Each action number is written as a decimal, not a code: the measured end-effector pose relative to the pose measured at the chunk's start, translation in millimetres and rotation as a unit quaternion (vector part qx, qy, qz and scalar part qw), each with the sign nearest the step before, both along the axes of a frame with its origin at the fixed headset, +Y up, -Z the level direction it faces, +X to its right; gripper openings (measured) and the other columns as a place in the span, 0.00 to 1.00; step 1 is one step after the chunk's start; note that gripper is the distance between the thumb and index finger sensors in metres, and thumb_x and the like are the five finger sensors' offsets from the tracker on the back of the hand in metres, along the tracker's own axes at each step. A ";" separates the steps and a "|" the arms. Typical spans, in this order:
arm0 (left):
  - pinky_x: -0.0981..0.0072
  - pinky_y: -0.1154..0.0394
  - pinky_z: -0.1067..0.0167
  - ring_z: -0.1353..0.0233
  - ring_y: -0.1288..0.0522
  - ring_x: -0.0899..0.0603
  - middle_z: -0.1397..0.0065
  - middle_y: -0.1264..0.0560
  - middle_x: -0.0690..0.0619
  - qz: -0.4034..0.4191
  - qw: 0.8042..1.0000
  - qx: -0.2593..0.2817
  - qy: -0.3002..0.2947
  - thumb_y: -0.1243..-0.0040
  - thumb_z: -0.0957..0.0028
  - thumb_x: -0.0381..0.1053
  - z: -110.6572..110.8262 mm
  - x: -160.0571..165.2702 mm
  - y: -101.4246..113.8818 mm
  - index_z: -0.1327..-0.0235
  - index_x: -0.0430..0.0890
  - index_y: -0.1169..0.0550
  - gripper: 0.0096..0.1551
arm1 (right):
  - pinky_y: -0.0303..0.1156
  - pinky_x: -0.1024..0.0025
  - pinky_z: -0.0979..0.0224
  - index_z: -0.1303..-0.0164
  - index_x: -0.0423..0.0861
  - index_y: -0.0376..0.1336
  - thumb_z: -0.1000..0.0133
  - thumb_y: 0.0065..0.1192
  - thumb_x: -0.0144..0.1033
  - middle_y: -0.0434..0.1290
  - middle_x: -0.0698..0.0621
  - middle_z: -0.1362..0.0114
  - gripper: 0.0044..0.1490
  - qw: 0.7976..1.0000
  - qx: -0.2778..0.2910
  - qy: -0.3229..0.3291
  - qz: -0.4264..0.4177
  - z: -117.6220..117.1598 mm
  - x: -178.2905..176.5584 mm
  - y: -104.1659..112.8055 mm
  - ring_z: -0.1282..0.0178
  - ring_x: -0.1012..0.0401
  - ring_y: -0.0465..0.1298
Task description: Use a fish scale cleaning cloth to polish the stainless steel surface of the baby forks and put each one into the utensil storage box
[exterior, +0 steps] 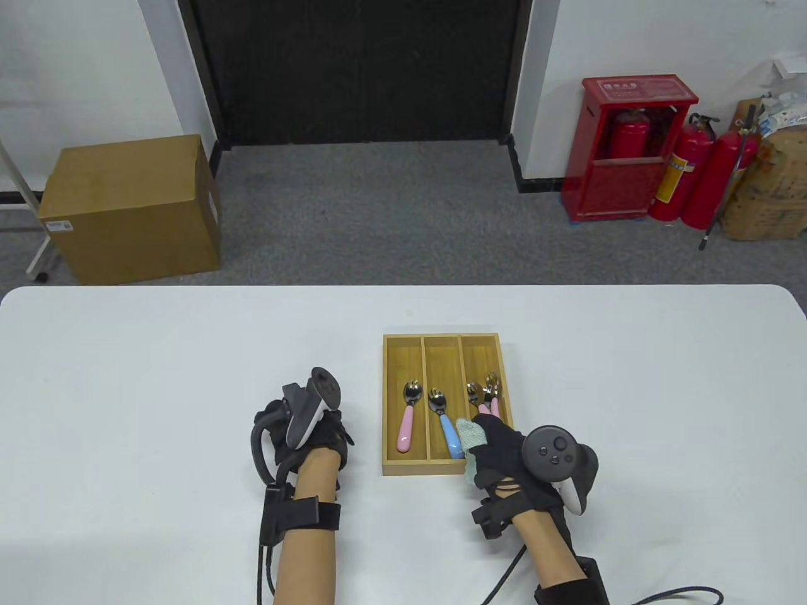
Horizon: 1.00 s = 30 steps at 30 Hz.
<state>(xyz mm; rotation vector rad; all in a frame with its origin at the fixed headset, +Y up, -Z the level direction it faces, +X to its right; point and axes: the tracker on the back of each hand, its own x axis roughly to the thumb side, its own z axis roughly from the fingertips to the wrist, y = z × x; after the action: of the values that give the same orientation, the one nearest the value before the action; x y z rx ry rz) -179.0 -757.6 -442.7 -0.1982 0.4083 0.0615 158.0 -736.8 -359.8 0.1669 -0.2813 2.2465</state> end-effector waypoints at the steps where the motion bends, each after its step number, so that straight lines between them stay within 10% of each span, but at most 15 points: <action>1: 0.32 0.46 0.28 0.22 0.36 0.31 0.21 0.32 0.43 0.005 1.000 0.002 0.005 0.37 0.47 0.66 -1.2 -0.8 -2.0 0.23 0.46 0.33 0.43 | 0.77 0.48 0.68 0.46 0.37 0.71 0.55 0.70 0.40 0.82 0.36 0.57 0.31 1.000 -0.001 0.001 0.000 0.0 -0.2 -0.1 0.73 0.52 0.83; 13: 0.32 0.38 0.32 0.25 0.31 0.31 0.26 0.30 0.42 0.073 0.995 0.046 -0.046 0.33 0.50 0.56 14.9 -12.8 -12.0 0.43 0.41 0.23 0.28 | 0.77 0.46 0.65 0.44 0.37 0.70 0.54 0.69 0.41 0.81 0.35 0.54 0.32 1.000 -0.014 0.016 -0.021 -1.0 -3.5 -2.1 0.70 0.50 0.84; 19: 0.34 0.31 0.37 0.34 0.21 0.34 0.33 0.21 0.44 0.265 0.946 0.173 -0.065 0.36 0.50 0.55 58.1 -37.7 17.0 0.41 0.47 0.23 0.25 | 0.77 0.43 0.61 0.42 0.37 0.69 0.54 0.69 0.41 0.80 0.33 0.50 0.33 0.999 -0.014 0.017 -0.028 0.8 -2.7 -0.3 0.65 0.47 0.84; 30: 0.34 0.34 0.35 0.42 0.19 0.38 0.41 0.19 0.45 0.383 0.880 0.164 -0.228 0.38 0.48 0.55 104.9 3.7 31.5 0.39 0.48 0.24 0.26 | 0.74 0.37 0.47 0.35 0.39 0.66 0.53 0.67 0.40 0.72 0.30 0.34 0.36 0.990 -0.046 0.052 -0.124 4.9 -5.1 -3.0 0.48 0.39 0.81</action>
<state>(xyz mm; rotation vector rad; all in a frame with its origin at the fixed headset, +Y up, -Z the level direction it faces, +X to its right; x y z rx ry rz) -175.3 -726.1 -337.8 -0.0231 -0.1793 0.8467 152.9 -739.8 -354.9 0.1884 -0.1332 1.9931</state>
